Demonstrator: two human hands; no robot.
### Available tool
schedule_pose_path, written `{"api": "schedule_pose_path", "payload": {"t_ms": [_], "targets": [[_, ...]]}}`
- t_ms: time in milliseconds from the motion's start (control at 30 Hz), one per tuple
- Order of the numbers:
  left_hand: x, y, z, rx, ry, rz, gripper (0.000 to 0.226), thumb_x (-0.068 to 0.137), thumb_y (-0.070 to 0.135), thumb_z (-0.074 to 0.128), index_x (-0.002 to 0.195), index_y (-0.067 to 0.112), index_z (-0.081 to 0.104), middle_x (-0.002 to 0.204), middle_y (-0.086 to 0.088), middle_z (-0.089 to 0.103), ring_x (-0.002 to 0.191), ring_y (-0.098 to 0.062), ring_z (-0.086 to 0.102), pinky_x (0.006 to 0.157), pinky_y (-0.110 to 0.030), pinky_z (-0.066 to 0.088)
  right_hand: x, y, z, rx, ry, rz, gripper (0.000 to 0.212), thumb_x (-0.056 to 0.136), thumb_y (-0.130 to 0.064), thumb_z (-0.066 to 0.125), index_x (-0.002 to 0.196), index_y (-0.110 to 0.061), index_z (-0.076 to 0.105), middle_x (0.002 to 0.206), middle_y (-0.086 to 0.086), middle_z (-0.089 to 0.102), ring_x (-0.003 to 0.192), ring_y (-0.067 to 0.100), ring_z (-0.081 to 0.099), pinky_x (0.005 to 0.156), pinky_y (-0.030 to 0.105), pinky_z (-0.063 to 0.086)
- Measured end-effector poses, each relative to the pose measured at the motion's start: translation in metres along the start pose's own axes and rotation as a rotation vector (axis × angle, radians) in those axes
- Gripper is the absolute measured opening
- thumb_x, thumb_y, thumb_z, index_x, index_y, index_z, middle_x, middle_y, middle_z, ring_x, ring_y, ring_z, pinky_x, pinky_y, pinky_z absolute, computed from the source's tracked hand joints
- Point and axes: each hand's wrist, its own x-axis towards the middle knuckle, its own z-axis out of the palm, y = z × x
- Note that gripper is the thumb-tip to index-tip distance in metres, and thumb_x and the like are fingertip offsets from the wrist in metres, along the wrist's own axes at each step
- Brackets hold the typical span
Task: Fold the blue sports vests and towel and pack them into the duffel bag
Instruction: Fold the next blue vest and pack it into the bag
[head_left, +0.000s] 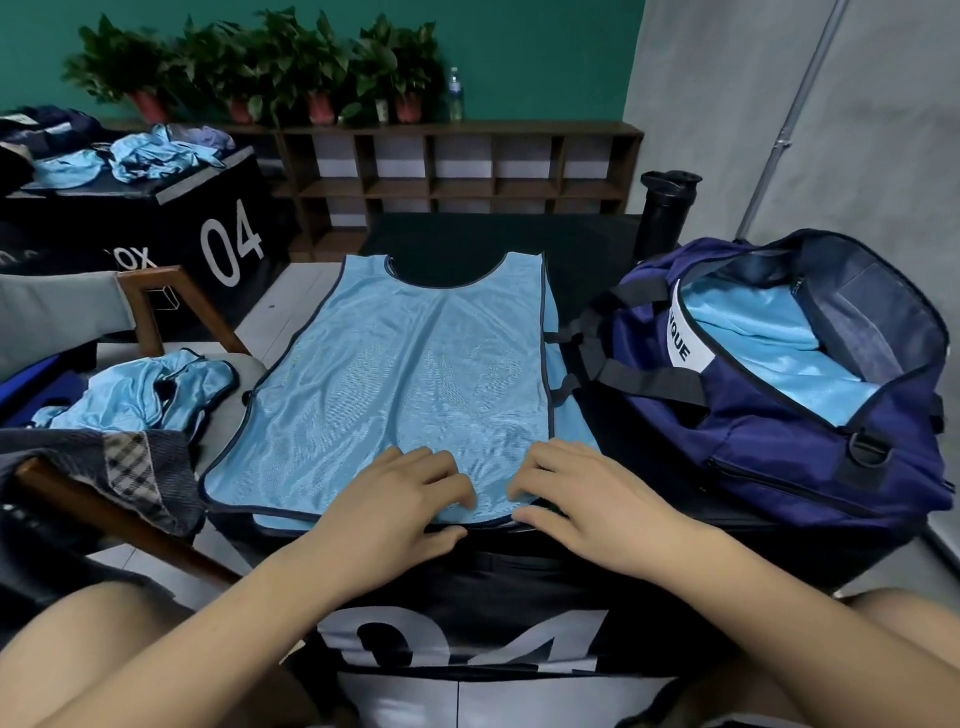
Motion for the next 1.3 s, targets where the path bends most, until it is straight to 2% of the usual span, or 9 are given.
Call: {"api": "schedule_pose_path", "payload": {"t_ms": [167, 367, 567, 667, 767, 867, 933, 1167, 1300], "targets": [[0.000, -0.002, -0.003, -0.098, 0.010, -0.025, 0.006, 0.098, 0.045, 0.066, 0.101, 0.041, 0.063, 0.100, 0.019, 0.055, 0.093, -0.004, 0.056, 0.084, -0.033, 0.047, 0.003, 0.002, -0.002, 0.037, 0.018, -0.003, 0.017, 0.110, -0.039, 0.051, 0.106, -0.029, 0.064, 0.102, -0.013, 0.054, 0.097, 0.013, 0.053, 0.091, 0.034, 0.046], [0.005, 0.002, -0.009, -0.184, 0.079, -0.069, 0.007, 0.099, 0.040, 0.065, 0.095, 0.037, 0.060, 0.093, 0.019, 0.054, 0.087, 0.001, 0.053, 0.085, -0.035, 0.050, 0.005, -0.002, -0.003, 0.025, -0.002, 0.010, 0.028, 0.104, -0.059, 0.056, 0.106, -0.032, 0.062, 0.104, -0.016, 0.051, 0.100, 0.010, 0.051, 0.093, 0.028, 0.041], [0.006, 0.004, -0.004, -0.138, 0.008, -0.009, 0.021, 0.093, 0.054, 0.070, 0.107, 0.039, 0.064, 0.104, 0.018, 0.058, 0.095, -0.004, 0.055, 0.087, -0.034, 0.048, 0.008, -0.001, 0.000, 0.090, 0.011, 0.030, 0.013, 0.109, -0.035, 0.054, 0.098, -0.029, 0.058, 0.100, -0.015, 0.052, 0.096, 0.013, 0.050, 0.089, 0.032, 0.042], [0.008, 0.004, -0.004, -0.070, -0.027, 0.024, 0.027, 0.089, 0.050, 0.076, 0.109, 0.038, 0.063, 0.107, 0.018, 0.057, 0.097, -0.009, 0.056, 0.084, -0.034, 0.047, 0.007, -0.003, -0.005, 0.124, -0.003, 0.050, 0.012, 0.108, -0.033, 0.056, 0.097, -0.029, 0.056, 0.098, -0.015, 0.050, 0.096, 0.010, 0.047, 0.089, 0.028, 0.039], [0.007, 0.003, -0.007, -0.027, -0.049, 0.042, 0.030, 0.086, 0.043, 0.078, 0.109, 0.039, 0.060, 0.108, 0.018, 0.055, 0.096, -0.010, 0.056, 0.081, -0.033, 0.046, 0.000, 0.002, -0.008, 0.135, -0.049, 0.044, 0.003, 0.104, -0.030, 0.059, 0.105, -0.031, 0.061, 0.105, -0.017, 0.052, 0.103, 0.008, 0.050, 0.097, 0.032, 0.043], [0.006, 0.002, -0.008, -0.006, -0.065, 0.060, 0.031, 0.083, 0.037, 0.076, 0.108, 0.037, 0.058, 0.110, 0.017, 0.054, 0.095, -0.011, 0.056, 0.078, -0.031, 0.043, -0.006, 0.005, -0.016, 0.155, -0.088, 0.060, 0.025, 0.091, -0.022, 0.059, 0.113, -0.031, 0.064, 0.110, -0.018, 0.051, 0.109, 0.006, 0.051, 0.099, 0.033, 0.046], [0.006, 0.002, -0.008, 0.017, -0.064, 0.079, 0.029, 0.082, 0.034, 0.074, 0.104, 0.034, 0.056, 0.110, 0.015, 0.054, 0.093, -0.013, 0.054, 0.076, -0.029, 0.040, -0.007, 0.005, -0.021, 0.145, -0.105, 0.057, 0.028, 0.088, -0.022, 0.060, 0.115, -0.031, 0.064, 0.112, -0.019, 0.051, 0.109, 0.005, 0.051, 0.099, 0.032, 0.047], [0.004, 0.004, -0.006, -0.006, 0.026, 0.091, 0.012, 0.083, 0.023, 0.068, 0.089, 0.027, 0.057, 0.100, 0.013, 0.055, 0.086, -0.015, 0.054, 0.074, -0.034, 0.050, -0.007, 0.005, -0.017, 0.015, -0.039, -0.046, 0.015, 0.100, -0.042, 0.064, 0.107, -0.029, 0.063, 0.107, -0.013, 0.054, 0.100, 0.011, 0.052, 0.094, 0.035, 0.047], [0.003, 0.004, -0.016, -0.185, 0.041, 0.017, 0.009, 0.089, 0.030, 0.070, 0.090, 0.031, 0.060, 0.098, 0.016, 0.058, 0.092, -0.008, 0.056, 0.083, -0.035, 0.051, -0.003, -0.001, -0.015, -0.045, -0.021, -0.035, 0.037, 0.100, -0.066, 0.056, 0.104, -0.029, 0.061, 0.104, -0.013, 0.052, 0.096, 0.013, 0.052, 0.091, 0.033, 0.044]]}}
